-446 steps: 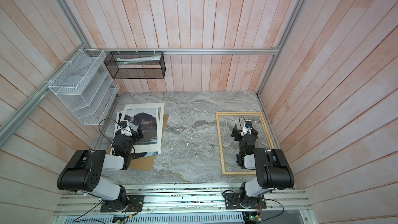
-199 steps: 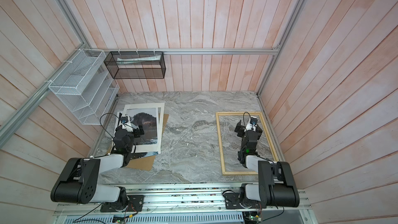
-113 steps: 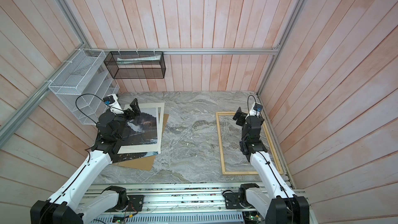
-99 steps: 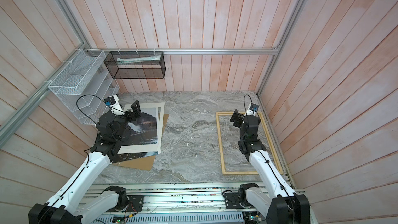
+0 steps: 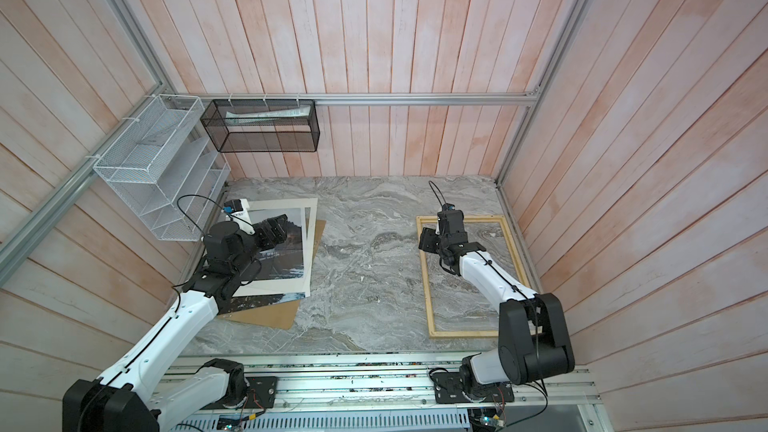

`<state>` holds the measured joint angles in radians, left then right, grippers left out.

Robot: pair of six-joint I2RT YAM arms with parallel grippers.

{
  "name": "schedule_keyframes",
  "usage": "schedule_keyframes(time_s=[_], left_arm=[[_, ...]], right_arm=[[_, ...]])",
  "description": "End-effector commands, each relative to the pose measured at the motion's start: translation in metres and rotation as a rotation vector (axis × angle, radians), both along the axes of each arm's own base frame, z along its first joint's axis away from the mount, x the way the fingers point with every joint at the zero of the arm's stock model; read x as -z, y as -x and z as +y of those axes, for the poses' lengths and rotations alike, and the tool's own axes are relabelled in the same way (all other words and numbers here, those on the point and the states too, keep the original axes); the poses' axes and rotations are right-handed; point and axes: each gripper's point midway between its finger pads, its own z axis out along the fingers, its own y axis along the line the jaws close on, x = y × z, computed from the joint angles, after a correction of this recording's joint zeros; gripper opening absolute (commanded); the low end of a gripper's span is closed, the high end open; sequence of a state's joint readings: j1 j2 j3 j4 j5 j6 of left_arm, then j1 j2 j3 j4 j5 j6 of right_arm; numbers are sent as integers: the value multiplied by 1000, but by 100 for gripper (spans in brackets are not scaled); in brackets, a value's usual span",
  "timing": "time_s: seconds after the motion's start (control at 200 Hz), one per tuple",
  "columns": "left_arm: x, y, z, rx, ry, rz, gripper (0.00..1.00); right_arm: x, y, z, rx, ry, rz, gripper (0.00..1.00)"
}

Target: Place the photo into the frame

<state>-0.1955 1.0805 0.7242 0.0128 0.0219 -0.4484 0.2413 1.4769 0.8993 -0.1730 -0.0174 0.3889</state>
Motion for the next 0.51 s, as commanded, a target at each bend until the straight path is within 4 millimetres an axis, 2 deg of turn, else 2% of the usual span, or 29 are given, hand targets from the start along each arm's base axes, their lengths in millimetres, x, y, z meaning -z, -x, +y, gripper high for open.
schedule_keyframes(time_s=[0.0, 0.13, 0.3, 0.5], left_arm=[[17, 0, -4, -2, 21, 59, 100], [19, -5, -1, -16, -36, 94, 100], [12, -12, -7, 6, -40, 77, 100], [18, -9, -10, 30, -69, 104, 100]], right_arm=[[25, 18, 11, -42, -8, 169, 62], [45, 20, 16, -43, -15, 225, 55], [64, 21, 20, -33, 24, 276, 46], [82, 23, 26, -38, 54, 316, 36]])
